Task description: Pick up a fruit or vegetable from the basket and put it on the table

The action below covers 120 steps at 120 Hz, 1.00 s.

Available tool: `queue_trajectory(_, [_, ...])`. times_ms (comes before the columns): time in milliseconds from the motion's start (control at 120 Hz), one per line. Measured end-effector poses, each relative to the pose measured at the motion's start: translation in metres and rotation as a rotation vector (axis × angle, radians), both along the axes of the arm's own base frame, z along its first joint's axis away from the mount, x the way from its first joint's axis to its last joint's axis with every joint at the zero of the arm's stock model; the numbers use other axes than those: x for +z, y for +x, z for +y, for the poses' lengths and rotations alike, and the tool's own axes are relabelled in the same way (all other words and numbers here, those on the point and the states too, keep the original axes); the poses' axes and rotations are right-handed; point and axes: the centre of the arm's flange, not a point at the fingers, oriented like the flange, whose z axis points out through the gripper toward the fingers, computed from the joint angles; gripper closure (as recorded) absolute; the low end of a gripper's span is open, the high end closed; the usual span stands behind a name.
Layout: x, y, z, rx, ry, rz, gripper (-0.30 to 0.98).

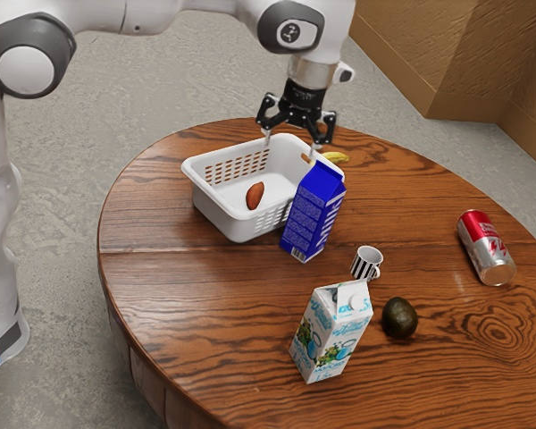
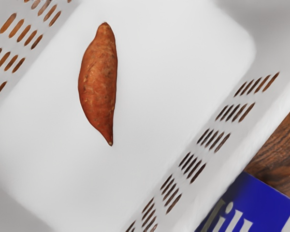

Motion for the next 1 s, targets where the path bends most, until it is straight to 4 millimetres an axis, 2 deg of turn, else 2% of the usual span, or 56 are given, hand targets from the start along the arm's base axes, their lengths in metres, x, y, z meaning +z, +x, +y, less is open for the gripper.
queue_trajectory(233, [-0.007,-0.003,0.022,0.137,-0.002,0.014,0.0])
queue_trajectory(583, [-0.055,-0.008,0.044,0.27,-0.012,0.081,0.0])
queue_trajectory(758, [-0.075,-0.009,0.041,0.295,-0.018,0.099,0.0])
queue_trajectory(1000, [-0.099,-0.007,0.024,0.276,-0.017,0.108,0.0])
